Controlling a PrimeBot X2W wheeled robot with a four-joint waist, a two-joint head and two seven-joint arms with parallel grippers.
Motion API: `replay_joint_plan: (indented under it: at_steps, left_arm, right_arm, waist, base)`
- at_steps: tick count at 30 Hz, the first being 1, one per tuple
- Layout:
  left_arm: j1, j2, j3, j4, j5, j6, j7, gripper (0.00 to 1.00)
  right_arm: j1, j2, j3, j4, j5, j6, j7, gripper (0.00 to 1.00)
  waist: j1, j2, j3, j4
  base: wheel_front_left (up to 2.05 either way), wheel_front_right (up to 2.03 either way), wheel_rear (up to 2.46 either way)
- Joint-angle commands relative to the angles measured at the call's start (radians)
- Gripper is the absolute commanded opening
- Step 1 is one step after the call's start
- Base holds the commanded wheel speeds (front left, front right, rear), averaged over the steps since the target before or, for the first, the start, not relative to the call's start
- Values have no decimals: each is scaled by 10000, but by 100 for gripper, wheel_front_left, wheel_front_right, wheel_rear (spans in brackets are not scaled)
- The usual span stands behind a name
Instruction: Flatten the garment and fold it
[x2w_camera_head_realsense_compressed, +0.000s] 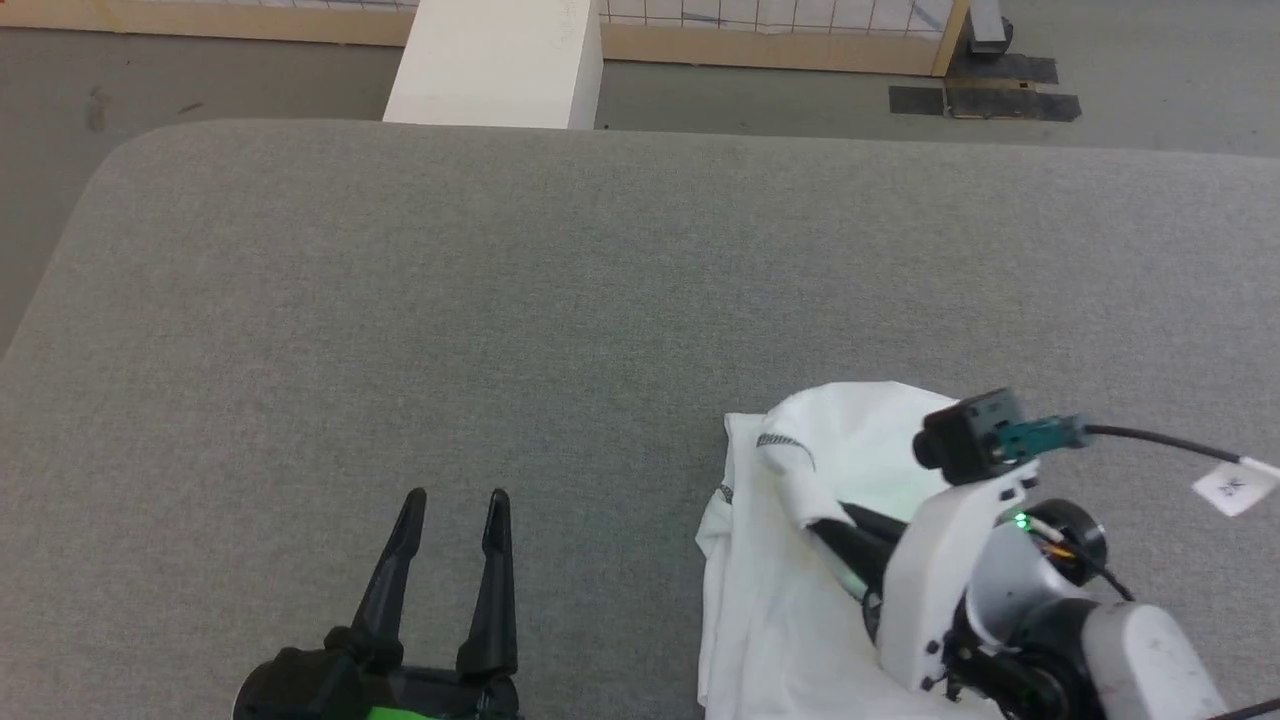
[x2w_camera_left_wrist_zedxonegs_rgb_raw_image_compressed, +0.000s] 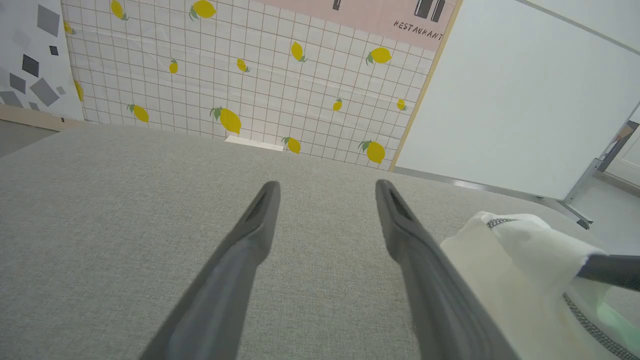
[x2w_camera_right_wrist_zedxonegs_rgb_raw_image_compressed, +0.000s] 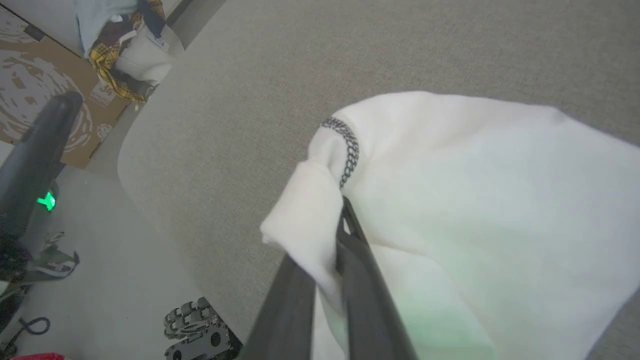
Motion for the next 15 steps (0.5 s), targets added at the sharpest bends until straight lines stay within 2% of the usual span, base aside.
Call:
replay_joint_plan:
  at_steps: [1, 5, 7, 9, 10, 12, 13, 14, 15]
  left_arm:
    - [-121, -53, -33, 57, -55, -29, -38, 100]
    - [-131, -54, -101, 123, -126, -17, -38, 100]
    - [-141, -54, -137, 156, -169, -13, -38, 100]
    - [-156, -54, -175, 197, -200, -12, -38, 100]
    - [-166, -54, -195, 217, -215, -13, -38, 100]
    - [-198, -54, -258, 276, -250, -23, -38, 100]
    - [-210, -54, -282, 296, -265, -26, -38, 100]
    - [-228, -54, -307, 318, -276, -26, -38, 100]
    - [-242, -54, -328, 338, -284, -27, -38, 100]
  right_arm:
    - [-224, 93, 140, 390, -246, -15, -211, 0]
    - [-406, 389, 319, 1652, -710, -15, -595, 0]
    - [-539, 498, 419, 2264, -928, -15, -868, 10]
    - [-641, 564, 495, 2904, -1017, -15, -1121, 7]
    - [-697, 580, 525, 3169, -1057, -15, -1261, 1]
    - [-815, 593, 653, 3810, -908, -15, -1659, 2]
    - [-878, 595, 722, 4047, -837, -15, -1836, 24]
    - [-972, 596, 805, 4317, -774, -15, -2065, 93]
    - [-1046, 597, 873, 4523, -713, -15, -2234, 100]
  waist:
    - [0, 0, -6, 51]
    - [0, 0, -21, 101]
    - [0, 0, -27, 122]
    - [0, 0, -43, 141]
    - [0, 0, -51, 154]
    - [0, 0, -75, 196]
    - [0, 0, -80, 213]
    - [0, 0, -84, 233]
    - [0, 0, -88, 248]
  base:
    - [0, 0, 0]
    - [0, 0, 0]
    - [0, 0, 0]
    - [0, 0, 0]
    - [0, 0, 0]
    - [0, 0, 0]
    - [0, 0, 0]
    - [0, 0, 0]
    - [0, 0, 0]
